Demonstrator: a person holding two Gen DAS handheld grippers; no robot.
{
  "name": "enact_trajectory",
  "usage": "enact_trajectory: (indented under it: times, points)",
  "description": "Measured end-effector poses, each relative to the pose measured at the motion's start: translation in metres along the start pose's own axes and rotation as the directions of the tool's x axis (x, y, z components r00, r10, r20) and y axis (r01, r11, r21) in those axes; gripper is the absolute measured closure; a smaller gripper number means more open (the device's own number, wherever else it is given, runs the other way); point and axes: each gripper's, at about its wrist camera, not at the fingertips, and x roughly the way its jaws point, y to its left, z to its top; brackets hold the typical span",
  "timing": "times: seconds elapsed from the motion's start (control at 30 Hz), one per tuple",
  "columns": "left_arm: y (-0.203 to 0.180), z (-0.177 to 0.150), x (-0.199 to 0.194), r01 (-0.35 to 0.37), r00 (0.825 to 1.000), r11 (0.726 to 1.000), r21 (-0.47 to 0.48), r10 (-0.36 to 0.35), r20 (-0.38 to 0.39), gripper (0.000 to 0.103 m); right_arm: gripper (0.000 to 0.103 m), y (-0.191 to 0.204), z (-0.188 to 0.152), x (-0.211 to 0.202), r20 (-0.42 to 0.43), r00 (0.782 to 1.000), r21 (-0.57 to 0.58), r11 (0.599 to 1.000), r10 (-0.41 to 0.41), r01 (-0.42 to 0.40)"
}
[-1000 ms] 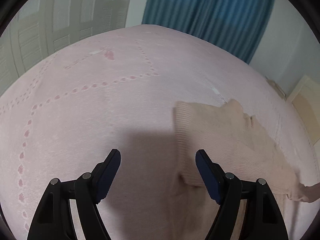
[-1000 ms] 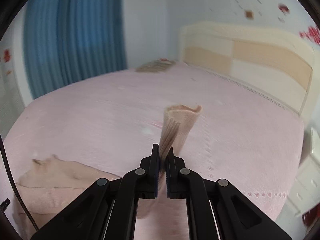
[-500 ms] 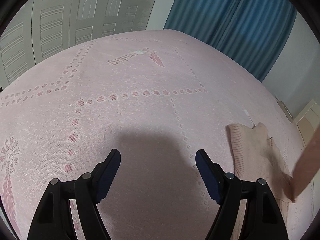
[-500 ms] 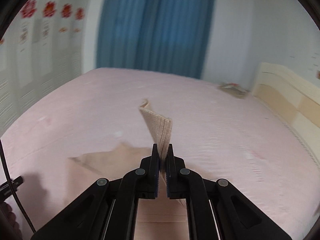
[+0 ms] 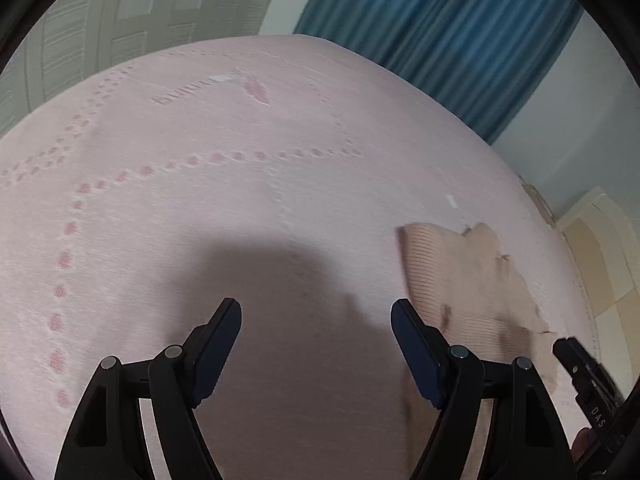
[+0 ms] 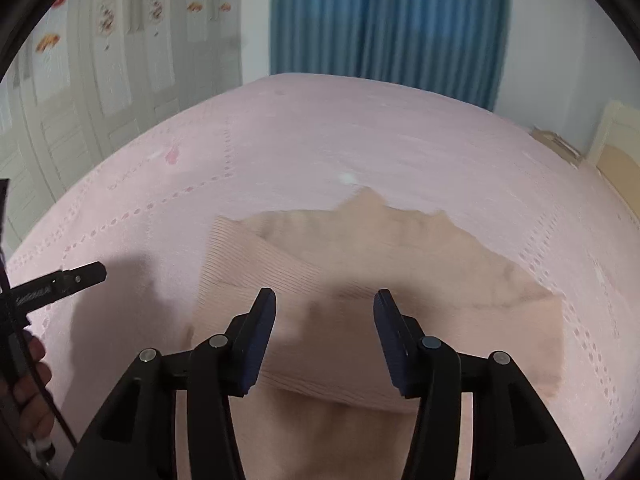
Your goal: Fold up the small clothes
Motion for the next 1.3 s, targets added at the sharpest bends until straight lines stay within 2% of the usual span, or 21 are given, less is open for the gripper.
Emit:
enact_trajectory:
  times: [0.13, 0.23, 0.33, 0.4, 0.43, 0.57, 0.67, 0.8, 1.0, 1.03, 1.1, 1.2, 1.3]
  points:
    - [-0.042, -0.009, 0.009, 0.073, 0.997, 0.994, 0.086, -0.072, -0.008, 0.028, 0.052, -0.065, -0.020, -0.006, 0.007, 1.000, 0.088, 0.996, -0.017, 0.017]
    - [-0.072, -0.016, 0.019, 0.101, 0.995, 0.984, 0.149, -0.099, -0.022, 0.029, 0.051, -0.102, -0.036, -0.004, 0.002, 1.000, 0.136, 0.990, -0.030, 0.030]
    - [-0.093, -0.023, 0.029, 0.091, 0.996, 0.978, 0.186, -0.088, -0.028, 0.032, 0.051, -0.137, -0.056, 0.005, -0.019, 1.000, 0.197, 0.980, -0.019, 0.022]
    - [-0.104, -0.026, 0.038, 0.074, 0.997, 0.973, 0.220, -0.067, -0.038, 0.043, 0.051, -0.156, -0.068, 0.011, -0.027, 1.000, 0.247, 0.969, 0.000, 0.006]
    - [-0.108, -0.027, 0.042, 0.060, 0.998, 0.970, 0.234, -0.054, -0.032, 0.044, 0.051, -0.164, -0.072, 0.013, -0.041, 0.999, 0.277, 0.961, 0.013, -0.001]
    - [-0.117, -0.028, 0.049, 0.037, 0.999, 0.964, 0.262, -0.035, -0.015, 0.050, 0.051, -0.182, -0.072, 0.014, -0.071, 0.992, 0.345, 0.936, 0.103, -0.072]
    - [-0.122, -0.032, 0.057, 0.008, 1.000, 0.955, 0.295, 0.001, -0.031, 0.068, 0.051, -0.187, -0.072, 0.007, -0.056, 0.994, 0.349, 0.934, 0.099, -0.074]
    - [-0.125, -0.033, 0.063, -0.023, 0.999, 0.952, 0.304, 0.030, -0.021, 0.069, 0.050, -0.185, -0.074, 0.002, -0.056, 0.998, 0.291, 0.957, 0.027, -0.009]
    - [-0.129, -0.034, 0.069, -0.057, 0.998, 0.953, 0.297, 0.063, -0.011, 0.069, 0.050, -0.197, -0.077, 0.006, -0.080, 0.996, 0.342, 0.940, 0.050, -0.019]
    - [-0.130, -0.033, 0.067, -0.062, 0.998, 0.952, 0.300, 0.064, 0.003, 0.070, 0.050, -0.199, -0.077, 0.007, -0.084, 0.995, 0.350, 0.937, 0.048, -0.015]
    - [-0.133, -0.033, 0.065, -0.075, 0.997, 0.948, 0.309, 0.069, 0.031, 0.090, 0.050, -0.203, -0.078, 0.009, -0.088, 0.995, 0.362, 0.932, 0.042, -0.007]
    - [-0.136, -0.027, 0.051, -0.062, 0.994, 0.953, 0.297, 0.033, 0.104, 0.098, 0.050, -0.208, -0.078, 0.011, -0.094, 0.995, 0.389, 0.921, 0.043, -0.003]
    - [-0.142, -0.020, 0.038, -0.039, 0.987, 0.957, 0.287, -0.008, 0.163, 0.098, 0.050, -0.210, -0.078, 0.014, -0.105, 0.994, 0.394, 0.919, 0.041, 0.003]
